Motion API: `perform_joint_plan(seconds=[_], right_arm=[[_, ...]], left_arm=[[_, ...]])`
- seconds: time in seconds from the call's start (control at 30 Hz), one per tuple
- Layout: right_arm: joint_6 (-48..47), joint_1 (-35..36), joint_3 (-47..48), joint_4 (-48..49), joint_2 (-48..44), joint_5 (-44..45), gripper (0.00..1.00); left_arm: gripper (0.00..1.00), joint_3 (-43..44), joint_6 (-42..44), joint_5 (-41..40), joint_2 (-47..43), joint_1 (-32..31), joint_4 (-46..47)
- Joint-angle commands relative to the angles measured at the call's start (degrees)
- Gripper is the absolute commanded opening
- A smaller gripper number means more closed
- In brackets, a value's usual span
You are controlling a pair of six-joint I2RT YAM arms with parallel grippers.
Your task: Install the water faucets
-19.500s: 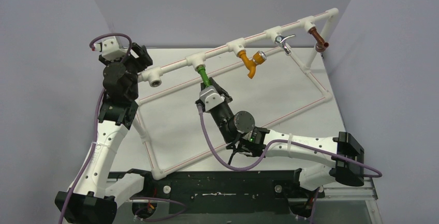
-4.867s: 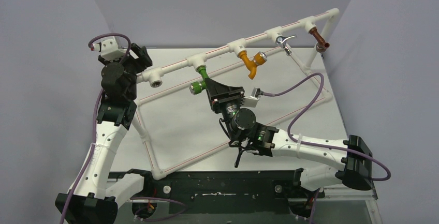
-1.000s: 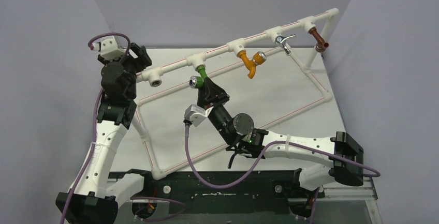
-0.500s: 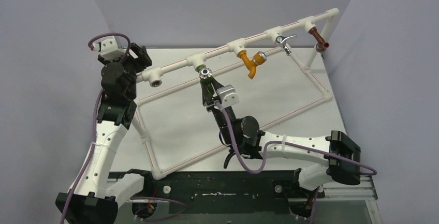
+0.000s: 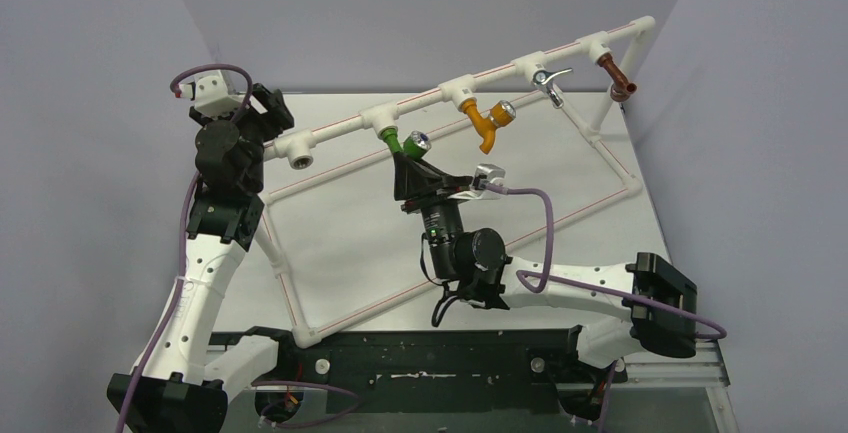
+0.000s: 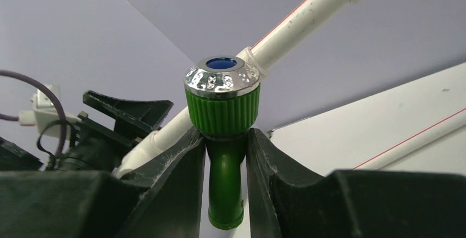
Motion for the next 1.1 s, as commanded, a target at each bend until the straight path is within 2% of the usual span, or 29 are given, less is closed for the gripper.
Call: perform_joint_plan(seconds=[0.0,0.2,0.27,0.43,0.57,0.77,0.8,1.0,1.07], right_arm=[[18.71,0.33,-1.58,4.45,-0.91,4.34,0.0],[35.92,0.32,-1.6,-2.17,-3.09,6.81,0.0],[43.32,0.22,-0.52,-8.13,-4.22,6.96,0.0],[63.0,-0.94,4.39,-30.13,-6.94,4.59,0.0],[67.56,-0.93,5.6,-33.8,-8.63,4.0,0.0],[67.57,-0.84,6.22,-35.81,-9.31,3.2,0.0],[67.78,-0.9,6.15,-36.11,-9.33,2.9,0.04],[66.48,-0.99,5.4,-36.57,-10.22,2.18,0.49],[65.68,-0.99,5.39,-37.19,-10.61,1.94,0.6]], left_arm=[[0.7,-4.83,1.04,1.78,2.92,0.1,-15.1],[0.7,-4.82,1.04,1.69,3.06,0.12,-15.08],[0.7,-4.82,1.04,1.63,3.01,0.1,-15.07],[0.7,-4.81,1.06,1.58,3.03,0.12,-15.12],[0.7,-4.77,1.13,1.39,3.11,0.1,-15.16],[0.7,-4.79,1.22,1.26,3.23,0.1,-15.19],[0.7,-4.79,1.22,1.25,3.27,0.12,-15.16],[0.7,-4.81,1.26,1.08,3.36,0.15,-15.18],[0.7,-4.76,1.31,1.08,3.4,0.12,-15.17]])
